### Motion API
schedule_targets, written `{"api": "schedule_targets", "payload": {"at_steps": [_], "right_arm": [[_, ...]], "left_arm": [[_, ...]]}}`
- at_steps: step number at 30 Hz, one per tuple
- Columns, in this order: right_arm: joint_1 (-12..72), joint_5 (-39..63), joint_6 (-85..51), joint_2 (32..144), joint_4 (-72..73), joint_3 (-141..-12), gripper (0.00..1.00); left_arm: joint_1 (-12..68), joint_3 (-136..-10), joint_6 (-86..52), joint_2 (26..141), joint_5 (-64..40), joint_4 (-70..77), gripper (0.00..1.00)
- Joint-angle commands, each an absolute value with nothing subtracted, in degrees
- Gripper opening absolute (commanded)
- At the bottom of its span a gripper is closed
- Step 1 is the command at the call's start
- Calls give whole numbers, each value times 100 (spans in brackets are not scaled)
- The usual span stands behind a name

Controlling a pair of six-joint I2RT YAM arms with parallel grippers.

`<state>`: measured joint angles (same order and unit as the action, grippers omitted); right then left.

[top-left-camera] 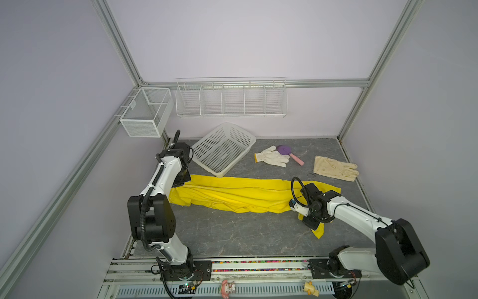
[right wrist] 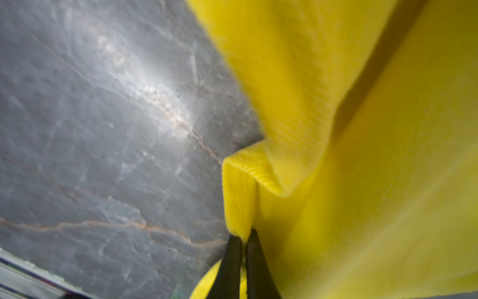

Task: Fold and stack the trousers
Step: Flatten out the trousers at the center of the table.

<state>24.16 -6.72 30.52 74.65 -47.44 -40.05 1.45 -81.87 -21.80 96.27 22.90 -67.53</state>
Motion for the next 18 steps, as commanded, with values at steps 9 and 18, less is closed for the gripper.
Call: {"api": "schedule_targets", "payload": {"at_steps": [9, 18], "right_arm": [[1867, -2953, 4456, 6568, -6802, -4933, 7], [1263, -3909, 4044, 6115, -7467, -5388, 7]], "left_arm": [[97, -7819, -2225, 8931, 2574, -7114, 0], [96, -7377, -2390, 8306, 2794, -7554, 0]]}}
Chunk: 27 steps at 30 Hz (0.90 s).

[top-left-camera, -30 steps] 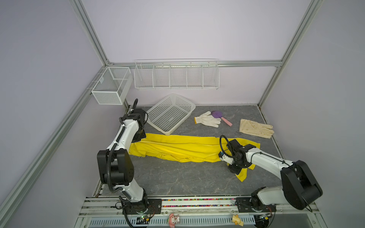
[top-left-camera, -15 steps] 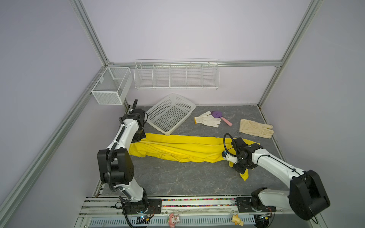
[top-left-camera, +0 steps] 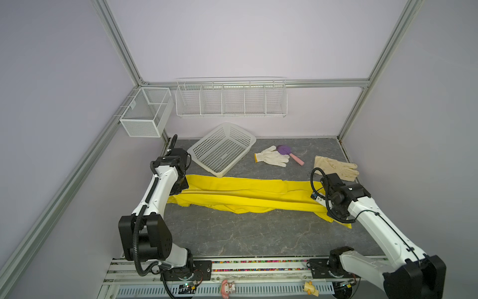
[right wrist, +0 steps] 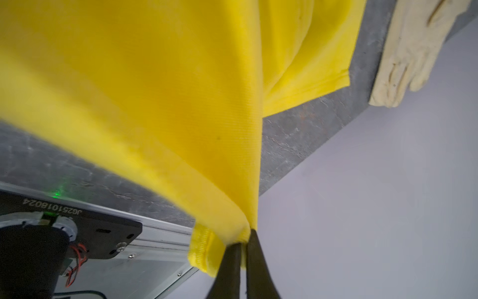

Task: Fold and stack the trousers
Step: Flatten out the trousers at the center of the table.

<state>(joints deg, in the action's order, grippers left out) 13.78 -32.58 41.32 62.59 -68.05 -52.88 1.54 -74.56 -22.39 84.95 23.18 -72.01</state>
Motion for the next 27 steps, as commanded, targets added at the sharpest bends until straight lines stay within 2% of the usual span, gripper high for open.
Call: {"api": "schedule_targets", "payload": {"at_steps": [1, 8, 13, 20, 27], "right_arm": [[1264, -3856, 3969, 6068, -7588, -5398, 7], [1306, -3455, 3619, 5661, -8427, -5111, 10], [1786, -2895, 3668, 5664, -8752, -4668, 13], [2271, -2563, 3767, 5972, -8643, -4433, 15], [2566, -2651, 3785, 6223, -8593, -4311, 19]], "left_arm": [[89, -7333, -2452, 8216, 2719, -7596, 0], [97, -6906, -3150, 7536, 1929, -7762, 0], [88, -6186, -3944, 7080, 1405, -7586, 0], [-278, -5566, -4630, 6409, 1844, -7376, 0], [-325, -5013, -5110, 6162, 1948, -7405, 0]]}}
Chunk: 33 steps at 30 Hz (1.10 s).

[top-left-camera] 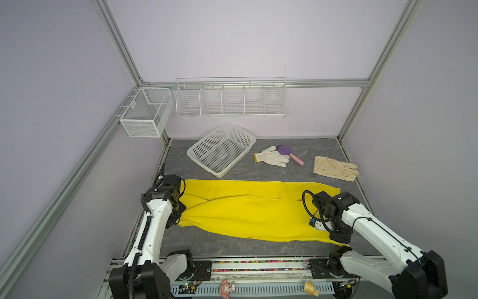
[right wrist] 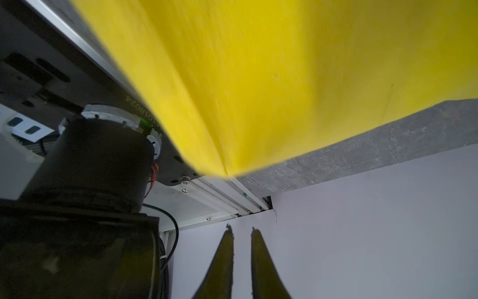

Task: Fold and stack the trousers
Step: Flatten out the trousers at the center of the table.

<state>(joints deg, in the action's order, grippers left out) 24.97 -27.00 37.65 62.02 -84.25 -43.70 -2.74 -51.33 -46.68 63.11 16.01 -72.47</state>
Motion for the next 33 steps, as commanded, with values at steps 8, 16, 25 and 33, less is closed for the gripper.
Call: {"api": "schedule_targets", "payload": {"at_steps": [8, 16, 25, 33], "right_arm": [[2585, -2483, 3673, 6397, -8373, -5200, 58], [2265, -1123, 2365, 6618, -6146, -6164, 66], [2002, 174, -873, 7041, -3884, -5073, 68], [948, -473, -1442, 7595, -4138, -4956, 68]], "left_arm": [[-325, -5314, -4928, 5823, 1882, -7600, 24], [-325, -5845, -4390, 5746, 1455, -7170, 54], [-275, -5264, -4234, 6513, -10, -5553, 63], [-66, -5027, -4170, 7322, -365, -4536, 64]]}}
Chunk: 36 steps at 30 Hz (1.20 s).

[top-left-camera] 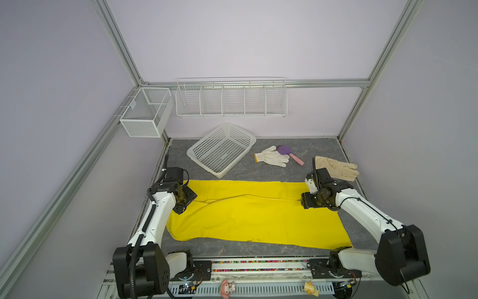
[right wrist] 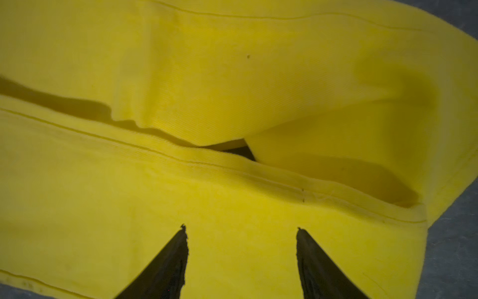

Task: Fold and stack the trousers
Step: Flatten out the trousers at the center of the table.

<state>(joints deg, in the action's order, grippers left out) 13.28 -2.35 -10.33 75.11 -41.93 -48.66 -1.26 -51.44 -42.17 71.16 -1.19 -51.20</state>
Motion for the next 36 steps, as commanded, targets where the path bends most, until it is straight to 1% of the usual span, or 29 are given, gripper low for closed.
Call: {"api": "schedule_targets", "payload": {"at_steps": [1, 6, 10, 12, 15, 20, 25, 27, 29, 30, 33, 36], "right_arm": [[755, -472, -1324, 7644, -4182, -4999, 68], [-342, -456, -1069, 7888, -4202, -5196, 68], [-637, -774, -1079, 8218, -4082, -5386, 68], [-804, -886, -1243, 8479, -4034, -5513, 70], [-1188, -816, -1494, 8796, -3858, -5616, 71], [-1373, -550, -1309, 9321, -3713, -5744, 73], [-1375, -565, -1121, 9687, -3653, -5688, 70], [-1376, -568, -1091, 9789, -3628, -5678, 66], [-1372, -633, -1026, 9882, -3577, -5686, 57], [-1391, -722, -938, 9948, -3561, -5708, 49], [-1476, -804, -662, 10143, -3565, -5820, 31], [-1589, -771, -485, 10276, -3492, -5892, 19]], "left_arm": [[6, -5040, -4147, 7431, -363, -4440, 65], [208, -5064, -4107, 7917, -304, -4130, 65], [237, -5006, -4016, 8187, -302, -3965, 65], [237, -4976, -3954, 8302, -264, -3940, 65], [237, -4906, -3911, 8350, -342, -3838, 65], [238, -4835, -3753, 8376, -375, -3832, 69], [237, -4661, -3749, 8389, -351, -3851, 69], [237, -4582, -3736, 8385, -351, -3849, 69], [229, -4534, -3734, 8378, -322, -3874, 69], [226, -4510, -3735, 8374, -291, -3901, 69], [213, -4509, -3697, 8397, -200, -4005, 69], [211, -4507, -3626, 8494, -90, -4093, 69]]}}
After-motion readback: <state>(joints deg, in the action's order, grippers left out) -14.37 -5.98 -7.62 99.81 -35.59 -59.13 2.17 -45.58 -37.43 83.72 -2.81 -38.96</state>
